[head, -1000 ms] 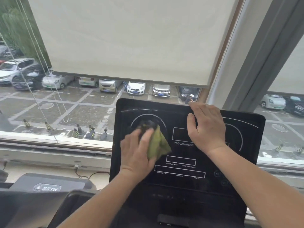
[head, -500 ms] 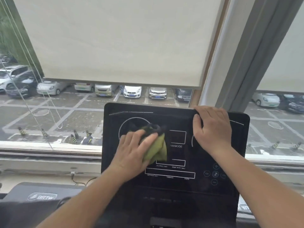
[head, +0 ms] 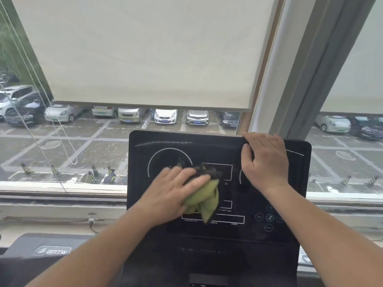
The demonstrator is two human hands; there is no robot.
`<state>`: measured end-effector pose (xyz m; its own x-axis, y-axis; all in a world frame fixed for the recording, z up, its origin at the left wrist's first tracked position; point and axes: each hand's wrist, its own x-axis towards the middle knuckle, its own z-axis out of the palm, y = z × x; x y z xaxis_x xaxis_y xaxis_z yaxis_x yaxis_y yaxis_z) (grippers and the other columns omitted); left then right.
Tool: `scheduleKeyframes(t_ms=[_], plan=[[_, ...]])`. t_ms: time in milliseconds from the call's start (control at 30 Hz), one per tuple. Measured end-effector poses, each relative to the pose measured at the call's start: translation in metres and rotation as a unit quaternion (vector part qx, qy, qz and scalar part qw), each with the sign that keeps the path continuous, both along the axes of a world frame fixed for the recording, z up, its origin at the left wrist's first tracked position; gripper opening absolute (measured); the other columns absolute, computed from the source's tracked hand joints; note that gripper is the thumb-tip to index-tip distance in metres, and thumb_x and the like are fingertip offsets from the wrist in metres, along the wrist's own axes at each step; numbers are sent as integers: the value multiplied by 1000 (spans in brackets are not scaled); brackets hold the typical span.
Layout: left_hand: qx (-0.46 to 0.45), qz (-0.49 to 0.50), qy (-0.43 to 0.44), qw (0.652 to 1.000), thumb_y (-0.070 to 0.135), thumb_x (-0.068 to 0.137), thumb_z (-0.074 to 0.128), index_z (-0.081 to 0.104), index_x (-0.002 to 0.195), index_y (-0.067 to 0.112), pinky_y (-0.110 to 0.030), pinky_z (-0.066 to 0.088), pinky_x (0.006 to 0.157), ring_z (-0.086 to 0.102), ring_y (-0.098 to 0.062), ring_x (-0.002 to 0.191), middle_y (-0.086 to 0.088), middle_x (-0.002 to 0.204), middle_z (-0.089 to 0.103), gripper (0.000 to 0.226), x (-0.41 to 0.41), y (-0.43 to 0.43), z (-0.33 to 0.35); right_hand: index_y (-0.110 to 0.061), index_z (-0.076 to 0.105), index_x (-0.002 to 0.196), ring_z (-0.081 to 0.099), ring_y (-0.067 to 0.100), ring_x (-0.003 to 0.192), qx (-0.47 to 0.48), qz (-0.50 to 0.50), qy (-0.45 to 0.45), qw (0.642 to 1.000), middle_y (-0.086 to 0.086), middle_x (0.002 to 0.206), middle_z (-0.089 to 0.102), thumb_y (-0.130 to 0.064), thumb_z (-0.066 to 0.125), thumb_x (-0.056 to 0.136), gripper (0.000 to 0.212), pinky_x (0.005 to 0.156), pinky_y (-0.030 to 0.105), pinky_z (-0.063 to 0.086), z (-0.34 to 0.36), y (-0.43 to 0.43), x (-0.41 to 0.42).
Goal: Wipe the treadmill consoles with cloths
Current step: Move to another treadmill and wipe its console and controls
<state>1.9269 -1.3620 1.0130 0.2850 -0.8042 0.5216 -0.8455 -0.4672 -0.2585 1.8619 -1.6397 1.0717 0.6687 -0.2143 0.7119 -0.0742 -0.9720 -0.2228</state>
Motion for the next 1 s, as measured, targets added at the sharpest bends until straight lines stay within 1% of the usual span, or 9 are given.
scheduleKeyframes(t_ms=[67, 200, 333, 400, 500, 633, 800, 900, 1000], plan=[[-124, 41, 27, 991, 37, 79, 70, 46, 154, 23, -47, 53, 84, 57, -33, 104, -9, 131, 55, 80, 15, 4, 19, -23, 69, 128, 59, 22, 122, 1, 2, 3, 1000, -4, 124, 71, -28, 46, 100, 37, 117, 53, 35, 0, 0, 0], [-382, 168, 178, 891, 38, 85, 79, 49, 150, 23, -35, 51, 82, 54, -26, 106, -5, 122, 53, 74, -8, -29, 17, -22, 69, 128, 61, 23, 122, 2, -3, -3, 1000, -4, 123, 72, -27, 46, 99, 37, 118, 54, 35, -1, 0, 1], [-93, -12, 51, 994, 30, 73, 75, 46, 152, 26, -43, 55, 79, 58, -30, 100, -5, 129, 55, 85, -29, -30, -23, -21, 69, 129, 62, 26, 121, -7, 1, -5, 1000, -2, 122, 73, -25, 42, 98, 41, 116, 56, 36, -2, -2, 1], [-29, -36, -1, 999, 33, 73, 73, 45, 152, 26, -44, 53, 77, 59, -30, 99, -5, 132, 57, 84, -11, -18, -12, -21, 68, 130, 62, 25, 122, -11, 3, 0, 1000, -2, 123, 72, -25, 41, 97, 42, 117, 55, 35, -1, -3, 0], [-216, 76, 38, 973, 30, 75, 72, 45, 151, 24, -49, 54, 85, 56, -35, 104, -9, 132, 55, 81, 12, -13, 16, -22, 68, 131, 61, 24, 124, -9, 0, 7, 1000, -3, 125, 72, -25, 41, 98, 43, 117, 55, 35, -1, -3, 1], [-460, 220, 206, 835, 35, 90, 74, 36, 153, 25, -47, 43, 106, 46, -32, 124, -10, 139, 46, 75, -1, -42, 17, -21, 68, 131, 60, 24, 124, -8, -6, 6, 1000, -3, 125, 72, -24, 43, 98, 42, 118, 54, 34, -3, -2, 2], [-116, 27, 63, 991, 30, 68, 81, 38, 154, 32, -47, 52, 87, 58, -34, 108, -6, 136, 52, 96, -28, -33, -31, -22, 63, 140, 58, 23, 130, -39, 18, 53, 998, -2, 135, 68, -27, 39, 99, 47, 118, 52, 36, 3, -11, -4], [-137, 61, 27, 988, 25, 65, 85, 42, 152, 31, -46, 50, 86, 55, -32, 106, -4, 135, 53, 98, -5, -20, -6, -17, 58, 145, 53, 24, 138, -27, 52, 83, 995, 2, 146, 62, -25, 41, 102, 47, 119, 44, 40, 13, -31, -17], [-361, 185, 156, 901, 20, 78, 81, 38, 153, 27, -49, 41, 103, 48, -32, 118, -9, 138, 47, 87, 1, -35, 18, -18, 65, 134, 54, 30, 134, -50, -36, 89, 994, 5, 136, 66, -33, 37, 102, 45, 117, 52, 38, 16, -52, -25]])
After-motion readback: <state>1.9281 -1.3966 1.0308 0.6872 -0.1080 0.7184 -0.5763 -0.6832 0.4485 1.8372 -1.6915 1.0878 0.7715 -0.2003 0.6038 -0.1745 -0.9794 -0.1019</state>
